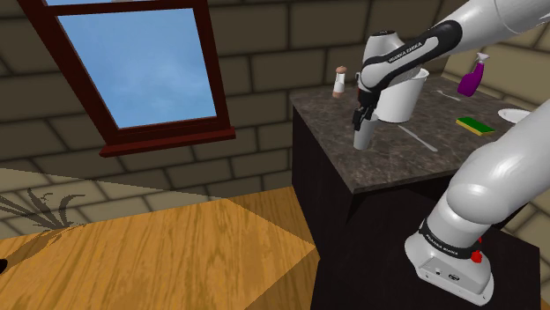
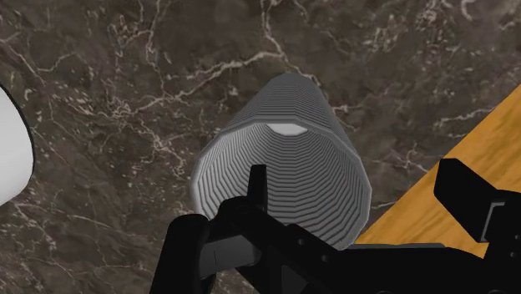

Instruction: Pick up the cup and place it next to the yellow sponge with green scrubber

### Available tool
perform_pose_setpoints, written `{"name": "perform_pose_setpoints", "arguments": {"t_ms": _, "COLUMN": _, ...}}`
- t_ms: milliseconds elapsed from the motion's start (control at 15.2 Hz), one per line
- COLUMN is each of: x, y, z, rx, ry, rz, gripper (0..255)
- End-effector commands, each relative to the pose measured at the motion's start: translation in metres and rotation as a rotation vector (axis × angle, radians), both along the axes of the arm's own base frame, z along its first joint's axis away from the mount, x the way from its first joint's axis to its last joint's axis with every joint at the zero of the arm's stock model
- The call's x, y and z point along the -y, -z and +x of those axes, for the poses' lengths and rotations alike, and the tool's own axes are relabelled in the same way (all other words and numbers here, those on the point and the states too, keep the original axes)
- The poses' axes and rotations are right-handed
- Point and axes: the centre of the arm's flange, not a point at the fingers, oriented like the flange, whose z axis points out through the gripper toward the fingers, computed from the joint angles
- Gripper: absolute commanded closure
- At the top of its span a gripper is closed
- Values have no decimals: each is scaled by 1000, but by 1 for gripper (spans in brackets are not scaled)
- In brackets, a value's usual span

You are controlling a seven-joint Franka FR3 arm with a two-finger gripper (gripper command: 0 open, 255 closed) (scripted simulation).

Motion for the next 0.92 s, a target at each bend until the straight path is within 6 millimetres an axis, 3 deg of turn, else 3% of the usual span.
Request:
{"name": "perform_pose_setpoints", "arguments": {"t_ms": 0, "x": 0, "y": 7, "z": 0, "rx": 1, "ry": 0, "rz": 0, "gripper": 0}}
{"name": "perform_pose_setpoints", "arguments": {"t_ms": 462, "x": 0, "y": 7, "z": 0, "rx": 1, "ry": 0, "rz": 0, "gripper": 0}}
{"name": "perform_pose_setpoints", "arguments": {"t_ms": 528, "x": 0, "y": 7, "z": 0, "rx": 1, "ry": 0, "rz": 0, "gripper": 255}}
{"name": "perform_pose_setpoints", "arguments": {"t_ms": 858, "x": 0, "y": 7, "z": 0, "rx": 1, "ry": 0, "rz": 0, "gripper": 255}}
